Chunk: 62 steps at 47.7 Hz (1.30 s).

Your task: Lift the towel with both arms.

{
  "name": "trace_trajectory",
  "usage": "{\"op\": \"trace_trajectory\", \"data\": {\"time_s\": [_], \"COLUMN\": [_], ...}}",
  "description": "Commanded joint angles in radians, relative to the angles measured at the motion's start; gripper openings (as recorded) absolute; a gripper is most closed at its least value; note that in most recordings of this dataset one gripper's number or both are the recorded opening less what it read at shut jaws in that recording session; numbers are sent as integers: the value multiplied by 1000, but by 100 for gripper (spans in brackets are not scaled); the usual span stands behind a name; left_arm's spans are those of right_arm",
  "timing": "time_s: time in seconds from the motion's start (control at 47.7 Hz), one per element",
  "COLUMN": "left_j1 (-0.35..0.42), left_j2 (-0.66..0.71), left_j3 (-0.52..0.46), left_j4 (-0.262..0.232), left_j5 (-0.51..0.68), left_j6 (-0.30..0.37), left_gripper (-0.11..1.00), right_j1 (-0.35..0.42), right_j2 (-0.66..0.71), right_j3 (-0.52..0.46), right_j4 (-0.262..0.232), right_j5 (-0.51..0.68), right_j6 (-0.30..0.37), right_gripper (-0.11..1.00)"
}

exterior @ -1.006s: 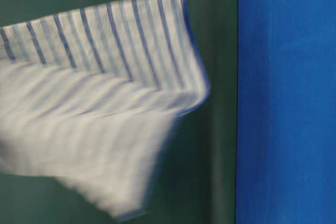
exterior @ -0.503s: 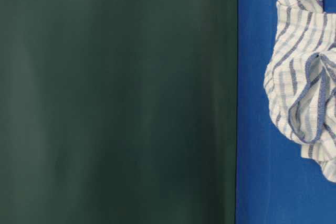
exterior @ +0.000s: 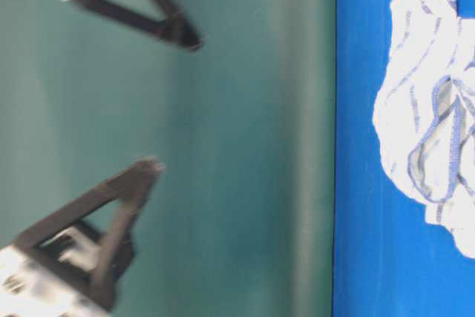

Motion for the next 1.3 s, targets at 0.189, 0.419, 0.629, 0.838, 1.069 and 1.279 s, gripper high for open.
{"op": "trace_trajectory", "data": {"time_s": [0.189,0.419,0.629,0.838,1.069,1.279], "left_j1": [-9,-8,-8,-8,-2,5], "left_j2": [137,287,396,471,486,483], "left_j3": [25,54,44,37,34,37], "left_j4": [2,2,2,2,0,0], "left_j5": [-64,-198,-247,-304,-298,-273], "left_j6": [6,5,5,6,5,8], "left_gripper": [87,87,87,87,77,23], "right_j1": [0,-31,-72,-100,-100,-100], "right_j2": [31,135,230,272,273,272], "right_j3": [138,235,287,301,301,301], "right_j4": [-2,-2,-2,-6,-9,-9], "right_j5": [-127,-232,-318,-374,-388,-388], "right_j6": [51,74,80,80,78,78], "right_gripper": [65,65,65,64,58,10]}}
